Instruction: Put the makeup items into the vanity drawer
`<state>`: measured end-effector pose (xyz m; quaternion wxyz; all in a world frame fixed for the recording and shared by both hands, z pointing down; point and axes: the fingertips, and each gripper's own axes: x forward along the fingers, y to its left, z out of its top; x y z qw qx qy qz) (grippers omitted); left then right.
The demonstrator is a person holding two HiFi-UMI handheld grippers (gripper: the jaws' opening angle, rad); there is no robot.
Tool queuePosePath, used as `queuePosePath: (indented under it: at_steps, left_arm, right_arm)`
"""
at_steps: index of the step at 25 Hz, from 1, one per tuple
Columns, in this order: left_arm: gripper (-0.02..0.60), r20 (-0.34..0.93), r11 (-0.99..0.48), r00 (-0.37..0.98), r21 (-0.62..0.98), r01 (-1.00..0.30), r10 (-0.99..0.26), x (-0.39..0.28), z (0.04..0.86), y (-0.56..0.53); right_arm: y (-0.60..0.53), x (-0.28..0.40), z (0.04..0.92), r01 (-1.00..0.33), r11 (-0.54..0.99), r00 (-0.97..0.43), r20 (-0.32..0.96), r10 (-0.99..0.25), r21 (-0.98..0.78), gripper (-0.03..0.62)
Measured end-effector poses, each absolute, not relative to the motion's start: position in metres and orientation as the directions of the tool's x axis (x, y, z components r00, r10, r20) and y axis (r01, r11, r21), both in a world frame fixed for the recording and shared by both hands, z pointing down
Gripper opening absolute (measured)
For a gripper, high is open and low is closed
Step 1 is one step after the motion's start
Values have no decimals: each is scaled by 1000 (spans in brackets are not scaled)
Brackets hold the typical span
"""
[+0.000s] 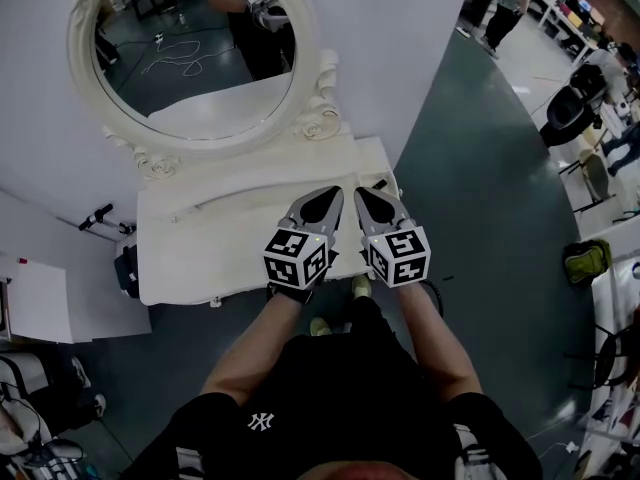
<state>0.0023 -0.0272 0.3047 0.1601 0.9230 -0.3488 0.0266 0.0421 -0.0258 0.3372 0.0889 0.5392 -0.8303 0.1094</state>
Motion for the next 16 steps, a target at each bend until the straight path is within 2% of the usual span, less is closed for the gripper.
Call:
queuePosePath:
  at_steps: [16]
  left_arm:
    - [2, 155, -702, 756, 290, -651, -636, 4, 310, -25]
  right_arm:
    - [-23, 42, 344, -915, 395, -401, 278, -873, -80, 23]
